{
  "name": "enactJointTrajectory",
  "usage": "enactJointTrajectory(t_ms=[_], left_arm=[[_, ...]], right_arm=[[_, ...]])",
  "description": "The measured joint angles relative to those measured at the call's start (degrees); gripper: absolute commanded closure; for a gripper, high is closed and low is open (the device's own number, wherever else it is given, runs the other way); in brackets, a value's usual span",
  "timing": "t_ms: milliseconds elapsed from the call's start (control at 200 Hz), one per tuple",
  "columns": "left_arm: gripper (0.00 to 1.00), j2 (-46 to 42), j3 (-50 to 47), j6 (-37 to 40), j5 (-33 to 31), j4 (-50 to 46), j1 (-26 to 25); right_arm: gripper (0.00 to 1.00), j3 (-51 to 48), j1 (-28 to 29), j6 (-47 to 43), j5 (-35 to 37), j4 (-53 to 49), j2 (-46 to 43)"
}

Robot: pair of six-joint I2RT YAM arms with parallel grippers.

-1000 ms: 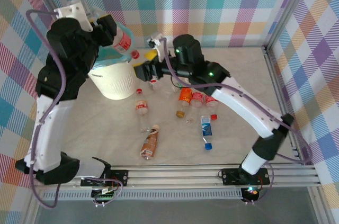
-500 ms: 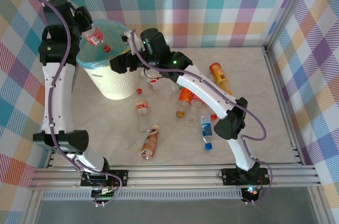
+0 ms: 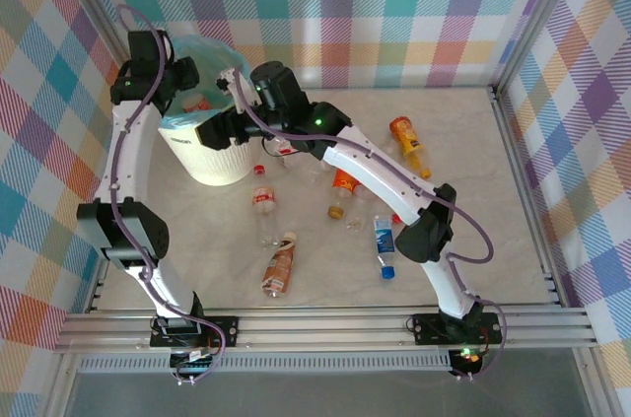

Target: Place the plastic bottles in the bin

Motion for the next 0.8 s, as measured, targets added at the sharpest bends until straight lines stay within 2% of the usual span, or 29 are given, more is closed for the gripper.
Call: enactJointTrajectory(t_ms=[175,300,615,800], left_arm=[[0.2,2.7,-0.6,1.2,1.9,0.1,0.0],[0.13,3.1,-0.5,1.7,2.6,-0.2,0.0],[0.12,2.7,7.5,1.7,2.8,-3.5,0.0],[0.12,-1.8,10.8,1.4,4.3,-5.3,0.0]], right_arm=[[0.27,-1.3,0.0,0.0,0.0,-0.4,0.0],[0.27,-1.4,0.0,0.0,0.0,-0.4,0.0],[0.27,-1.4,0.0,-0.3,0.0,-0.4,-0.6],[0.27,-1.7,0.0,-1.1,0.3,-1.9,-3.9]])
